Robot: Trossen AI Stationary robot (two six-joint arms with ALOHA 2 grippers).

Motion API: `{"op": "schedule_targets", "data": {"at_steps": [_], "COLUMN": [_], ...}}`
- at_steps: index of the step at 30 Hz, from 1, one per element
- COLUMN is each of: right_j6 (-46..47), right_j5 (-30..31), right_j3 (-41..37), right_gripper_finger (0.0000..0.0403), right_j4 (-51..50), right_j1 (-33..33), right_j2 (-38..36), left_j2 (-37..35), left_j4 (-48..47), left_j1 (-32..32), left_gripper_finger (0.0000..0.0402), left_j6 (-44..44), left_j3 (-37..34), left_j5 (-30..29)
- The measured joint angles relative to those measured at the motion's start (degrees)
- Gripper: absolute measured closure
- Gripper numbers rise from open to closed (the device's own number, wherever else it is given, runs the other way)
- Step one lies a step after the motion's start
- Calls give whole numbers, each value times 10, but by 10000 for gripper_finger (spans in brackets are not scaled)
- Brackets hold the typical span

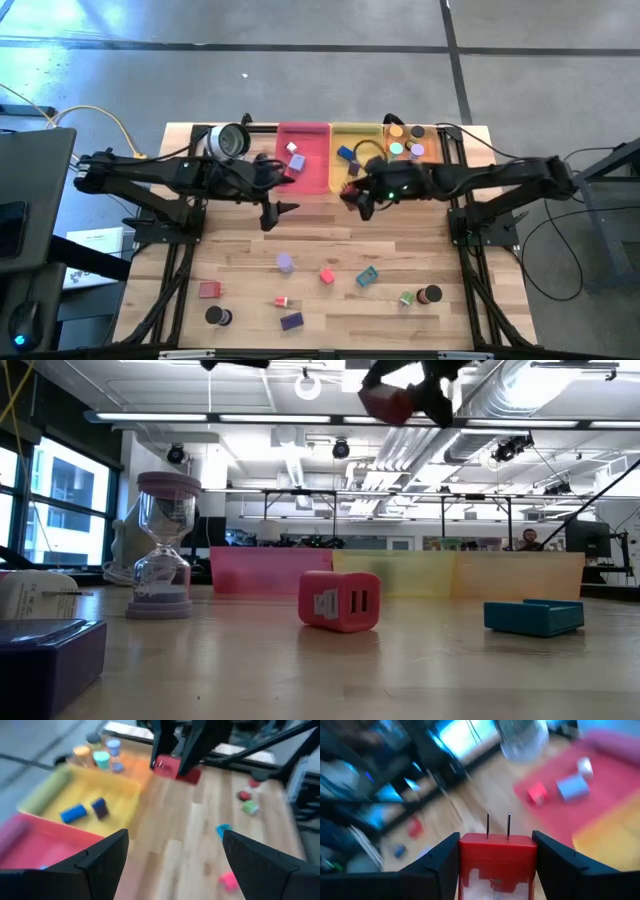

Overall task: Pick & Place Office items
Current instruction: Put the top red charger adapter into the red bin

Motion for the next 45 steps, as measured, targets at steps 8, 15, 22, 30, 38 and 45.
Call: {"op": "schedule_targets", "data": {"at_steps": [8, 15, 22, 30, 38, 45], "right_j6": [-6, -3, 11, -8, -5, -8], "right_j5": [-30, -45, -33, 0, -6, -27], "right_j3": [0, 1, 1, 1, 1, 1], "right_gripper_finger": [202, 202, 202, 202, 202, 202], "right_j4": [104, 194, 335, 435, 494, 561], "right_j1": [-41, -78, -114, -128, -127, -124], "right_j2": [-46, -60, -59, -47, 1, 32], "left_j2": [42, 68, 110, 162, 185, 185], "left_j4": [75, 222, 417, 615, 700, 700], "left_j1": [5, 5, 3, 16, 29, 50], "left_gripper_finger": [85, 85, 85, 85, 85, 85], "left_j6": [167, 349, 492, 610, 612, 575], "left_j3": [0, 0, 0, 0, 0, 0], "left_j5": [-97, -207, -254, -303, -245, -225]}}
